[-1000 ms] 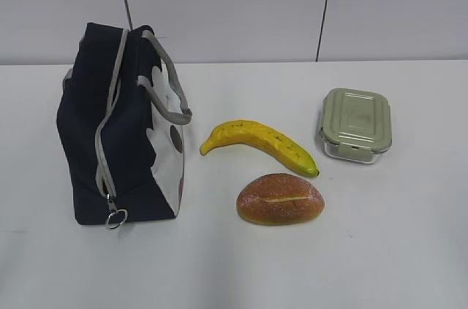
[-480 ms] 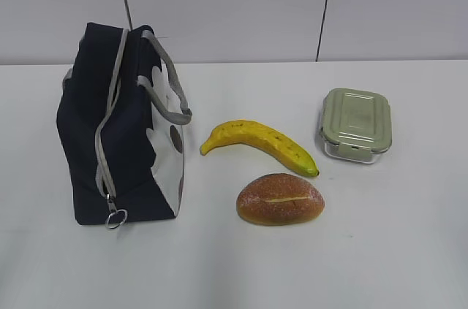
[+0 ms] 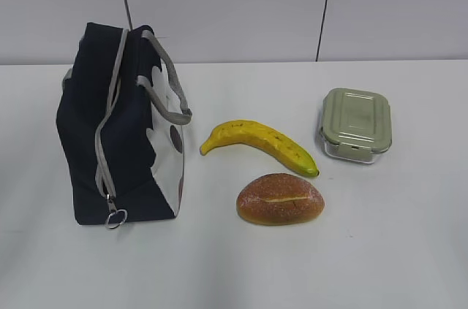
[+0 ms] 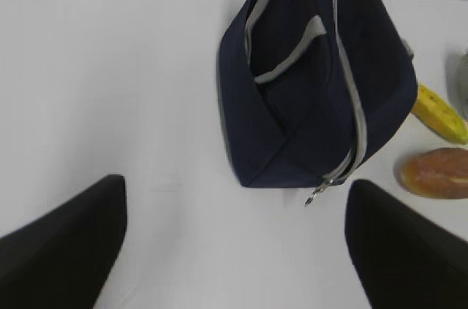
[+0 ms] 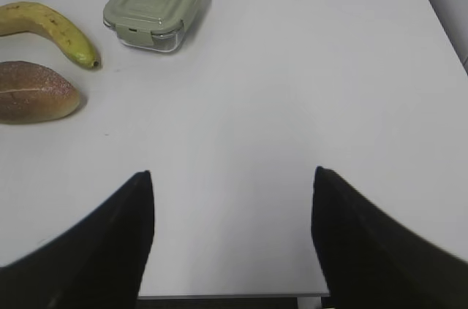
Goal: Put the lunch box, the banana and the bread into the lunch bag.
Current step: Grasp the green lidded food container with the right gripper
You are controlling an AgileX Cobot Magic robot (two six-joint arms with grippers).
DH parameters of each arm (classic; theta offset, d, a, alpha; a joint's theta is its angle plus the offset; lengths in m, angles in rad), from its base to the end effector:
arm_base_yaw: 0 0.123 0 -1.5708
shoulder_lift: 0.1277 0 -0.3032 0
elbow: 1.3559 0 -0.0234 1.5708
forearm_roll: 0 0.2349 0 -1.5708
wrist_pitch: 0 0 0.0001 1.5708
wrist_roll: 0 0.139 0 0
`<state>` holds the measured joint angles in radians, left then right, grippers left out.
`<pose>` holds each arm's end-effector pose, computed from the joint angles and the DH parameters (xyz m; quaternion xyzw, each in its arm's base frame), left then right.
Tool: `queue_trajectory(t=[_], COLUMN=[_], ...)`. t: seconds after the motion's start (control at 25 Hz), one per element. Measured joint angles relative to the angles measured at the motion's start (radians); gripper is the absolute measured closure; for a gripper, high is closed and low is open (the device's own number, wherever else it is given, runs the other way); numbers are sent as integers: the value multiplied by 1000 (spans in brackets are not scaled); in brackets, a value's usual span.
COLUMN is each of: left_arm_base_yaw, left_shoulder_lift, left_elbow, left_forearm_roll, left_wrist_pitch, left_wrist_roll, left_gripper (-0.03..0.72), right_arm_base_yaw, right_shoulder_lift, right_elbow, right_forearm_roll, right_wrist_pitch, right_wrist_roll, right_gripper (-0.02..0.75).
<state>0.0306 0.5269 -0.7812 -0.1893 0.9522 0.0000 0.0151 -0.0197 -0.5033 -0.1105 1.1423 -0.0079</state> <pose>0.0867 -0.0187 0.3304 -0.0266 0.8827 -0.0866 0.4611 -0.0028 -0.0140 0.2395 -0.0050 0.8668 -0.0532 0.4958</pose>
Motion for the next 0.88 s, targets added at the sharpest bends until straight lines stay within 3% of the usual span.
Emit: queue_trajectory(t=[0.32, 0.88], left_arm_base_yaw=[-3, -97], left_shoulder_lift=[446, 1101], left_elbow=[-285, -777], left_forearm_roll=[-198, -210], left_wrist_pitch=[-25, 166], left_wrist_roll=[63, 66], left_gripper=[97, 125], right_arm_base_yaw=[0, 0], right_shoulder_lift=[0, 0], right_elbow=[0, 0], right_forearm_roll=[0, 0], right_wrist_pitch=[0, 0], right_wrist_roll=[0, 0], right_gripper=[240, 240])
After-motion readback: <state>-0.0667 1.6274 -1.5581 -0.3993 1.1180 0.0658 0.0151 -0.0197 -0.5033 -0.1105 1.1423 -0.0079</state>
